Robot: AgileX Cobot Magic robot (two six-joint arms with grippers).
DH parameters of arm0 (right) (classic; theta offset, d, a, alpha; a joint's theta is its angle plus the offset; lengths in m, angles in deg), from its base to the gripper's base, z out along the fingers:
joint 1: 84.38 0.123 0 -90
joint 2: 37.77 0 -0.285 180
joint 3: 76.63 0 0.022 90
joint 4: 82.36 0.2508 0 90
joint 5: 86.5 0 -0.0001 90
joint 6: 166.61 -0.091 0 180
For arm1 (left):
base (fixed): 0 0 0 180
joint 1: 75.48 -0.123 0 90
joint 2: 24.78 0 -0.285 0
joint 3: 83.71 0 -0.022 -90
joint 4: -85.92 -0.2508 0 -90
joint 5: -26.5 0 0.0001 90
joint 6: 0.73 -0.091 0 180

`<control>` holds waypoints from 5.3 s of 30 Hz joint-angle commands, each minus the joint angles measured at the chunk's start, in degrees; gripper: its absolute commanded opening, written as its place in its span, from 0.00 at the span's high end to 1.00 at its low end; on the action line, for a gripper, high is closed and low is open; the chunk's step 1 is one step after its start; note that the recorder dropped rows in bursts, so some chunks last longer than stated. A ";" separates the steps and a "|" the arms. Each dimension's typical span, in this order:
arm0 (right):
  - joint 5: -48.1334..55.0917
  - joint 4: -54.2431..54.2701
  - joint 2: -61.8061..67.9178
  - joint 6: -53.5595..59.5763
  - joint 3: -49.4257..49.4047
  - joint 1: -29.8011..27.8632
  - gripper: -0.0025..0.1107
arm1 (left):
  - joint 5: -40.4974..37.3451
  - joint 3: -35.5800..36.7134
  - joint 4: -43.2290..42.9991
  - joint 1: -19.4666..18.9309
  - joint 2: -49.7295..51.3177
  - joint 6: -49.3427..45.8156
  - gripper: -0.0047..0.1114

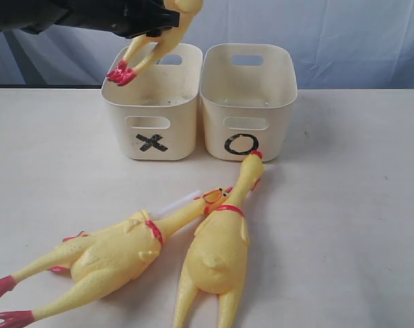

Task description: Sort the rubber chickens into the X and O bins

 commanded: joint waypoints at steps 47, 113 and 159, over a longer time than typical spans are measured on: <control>-0.38 0.16 -0.25 0.21 -0.10 0.21 0.98 | -2.47 -4.86 -2.32 -2.38 12.76 10.31 0.71; -3.21 0.54 -0.25 0.21 -0.10 0.21 0.98 | -43.67 16.03 -11.75 -2.38 -31.06 3.63 0.38; -6.54 16.02 7.99 -34.76 15.95 0.09 0.98 | -42.55 57.95 -8.22 -2.38 -91.43 4.96 0.38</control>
